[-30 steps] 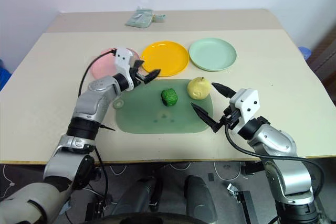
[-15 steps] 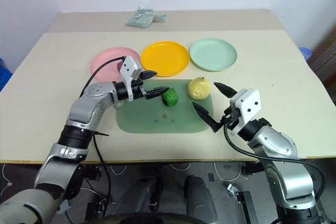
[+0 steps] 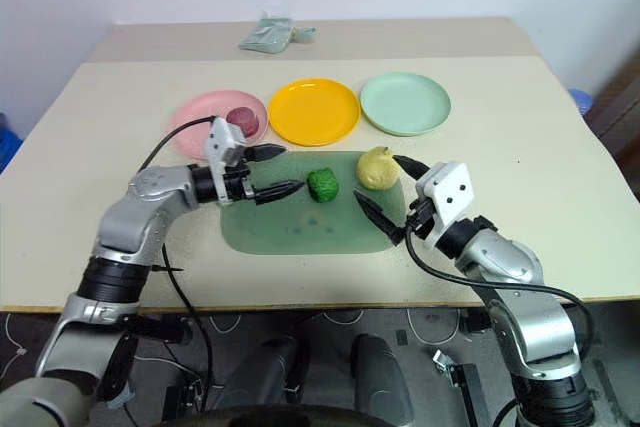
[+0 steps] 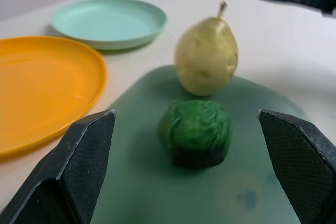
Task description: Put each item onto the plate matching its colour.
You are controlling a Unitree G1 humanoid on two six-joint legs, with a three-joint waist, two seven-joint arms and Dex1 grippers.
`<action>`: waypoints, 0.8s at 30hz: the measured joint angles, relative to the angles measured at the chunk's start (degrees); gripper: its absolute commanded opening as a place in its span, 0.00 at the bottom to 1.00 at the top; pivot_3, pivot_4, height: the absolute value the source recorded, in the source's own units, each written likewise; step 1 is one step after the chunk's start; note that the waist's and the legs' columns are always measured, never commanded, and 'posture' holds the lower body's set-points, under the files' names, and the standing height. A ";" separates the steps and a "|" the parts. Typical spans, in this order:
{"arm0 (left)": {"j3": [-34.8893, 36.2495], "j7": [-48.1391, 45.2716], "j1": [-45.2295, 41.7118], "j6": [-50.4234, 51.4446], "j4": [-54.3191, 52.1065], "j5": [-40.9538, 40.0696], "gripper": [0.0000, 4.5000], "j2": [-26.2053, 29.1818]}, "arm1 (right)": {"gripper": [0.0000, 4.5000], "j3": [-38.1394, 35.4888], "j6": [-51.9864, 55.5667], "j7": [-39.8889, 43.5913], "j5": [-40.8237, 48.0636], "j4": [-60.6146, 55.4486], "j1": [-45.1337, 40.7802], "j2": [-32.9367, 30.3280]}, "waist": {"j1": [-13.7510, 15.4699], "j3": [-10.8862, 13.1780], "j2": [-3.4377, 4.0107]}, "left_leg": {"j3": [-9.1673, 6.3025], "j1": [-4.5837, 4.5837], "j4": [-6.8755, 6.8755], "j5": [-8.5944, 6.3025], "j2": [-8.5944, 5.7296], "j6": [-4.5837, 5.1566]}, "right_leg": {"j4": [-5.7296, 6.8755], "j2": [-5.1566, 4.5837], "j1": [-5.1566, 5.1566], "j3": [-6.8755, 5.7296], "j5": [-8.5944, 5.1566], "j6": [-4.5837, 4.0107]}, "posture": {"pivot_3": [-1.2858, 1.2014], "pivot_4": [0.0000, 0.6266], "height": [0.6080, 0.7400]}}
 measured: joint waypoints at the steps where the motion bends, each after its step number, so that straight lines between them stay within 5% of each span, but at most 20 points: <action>1: 0.73 -0.42 0.66 -0.11 -0.47 -0.08 0.99 1.24 | 1.00 0.90 -0.05 0.16 -0.44 0.59 -0.43 0.54 | 0.03 0.00 0.01 | 0.00 0.00 0.00 0.00 -0.01 0.00 | 0.00 -0.01 0.01 0.00 0.00 0.00 | 0.52 0.24 1.00; 24: 7.67 -6.27 13.86 0.46 -14.09 -8.19 0.99 10.92 | 1.00 10.65 -0.24 3.00 -7.28 15.84 -11.09 6.89 | -0.02 0.00 0.01 | 0.00 0.02 -0.04 -0.03 0.00 -0.06 | 0.01 0.00 -0.01 -0.01 0.00 -0.03 | 0.52 0.24 1.00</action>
